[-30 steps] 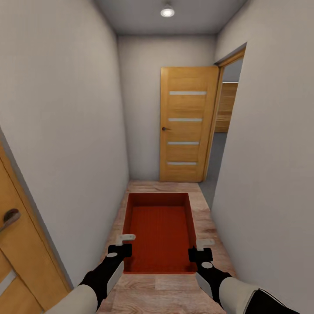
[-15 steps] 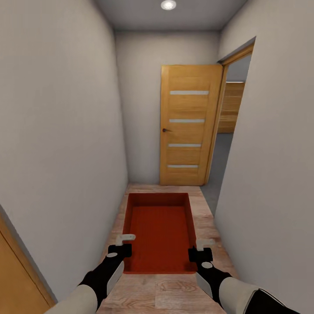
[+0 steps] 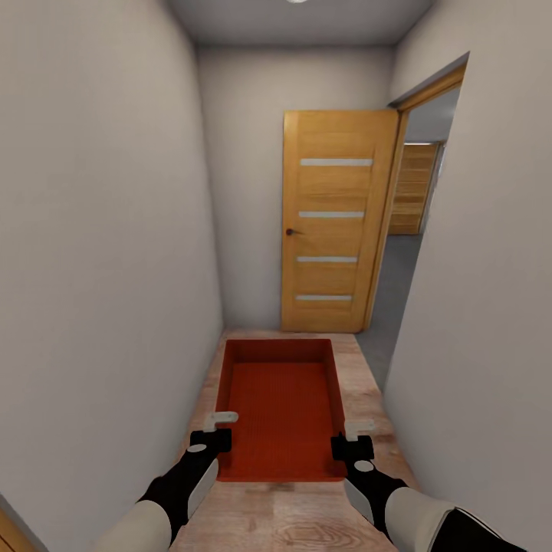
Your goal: Move the two storage containers from the living room to the garage. In the garage, place one container on the floor and stack the other container on top of it (either order is fine).
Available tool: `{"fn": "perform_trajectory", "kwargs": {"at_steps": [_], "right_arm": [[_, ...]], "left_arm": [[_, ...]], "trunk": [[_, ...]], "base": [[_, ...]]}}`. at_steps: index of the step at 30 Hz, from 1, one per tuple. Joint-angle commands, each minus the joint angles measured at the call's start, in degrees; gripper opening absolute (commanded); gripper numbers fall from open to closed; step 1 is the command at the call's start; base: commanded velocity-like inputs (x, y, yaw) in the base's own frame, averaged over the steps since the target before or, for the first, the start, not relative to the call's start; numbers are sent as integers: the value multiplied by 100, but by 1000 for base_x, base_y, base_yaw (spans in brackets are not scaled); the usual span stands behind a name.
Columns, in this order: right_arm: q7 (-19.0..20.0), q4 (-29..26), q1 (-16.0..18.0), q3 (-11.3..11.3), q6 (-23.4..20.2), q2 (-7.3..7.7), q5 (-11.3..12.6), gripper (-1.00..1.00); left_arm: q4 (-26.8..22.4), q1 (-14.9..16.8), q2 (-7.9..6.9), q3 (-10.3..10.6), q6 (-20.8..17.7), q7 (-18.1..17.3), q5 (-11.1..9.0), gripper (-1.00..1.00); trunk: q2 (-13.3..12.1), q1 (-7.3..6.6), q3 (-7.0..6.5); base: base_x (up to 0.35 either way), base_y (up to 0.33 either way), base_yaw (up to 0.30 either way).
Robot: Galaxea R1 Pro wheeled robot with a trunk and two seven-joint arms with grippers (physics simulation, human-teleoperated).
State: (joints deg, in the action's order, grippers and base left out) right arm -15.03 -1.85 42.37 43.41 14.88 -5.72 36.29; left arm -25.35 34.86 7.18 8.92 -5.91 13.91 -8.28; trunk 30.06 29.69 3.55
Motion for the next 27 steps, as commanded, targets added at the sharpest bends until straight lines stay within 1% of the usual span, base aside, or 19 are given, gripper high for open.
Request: {"fn": "perform_trajectory", "kwargs": {"at_steps": [1, 27], "right_arm": [[-9, -9, 8, -386, 44, 38, 19, -100], [-9, -9, 8, -386, 45, 36, 19, -100]], "left_arm": [[-6, 3, -68, -48, -38, 77, -42, -100], [-5, 3, -68, -48, -38, 77, -42, -100]], "trunk": [[10, 6, 11], [10, 6, 11]], "base": [[322, 0, 0], [322, 0, 0]]}}
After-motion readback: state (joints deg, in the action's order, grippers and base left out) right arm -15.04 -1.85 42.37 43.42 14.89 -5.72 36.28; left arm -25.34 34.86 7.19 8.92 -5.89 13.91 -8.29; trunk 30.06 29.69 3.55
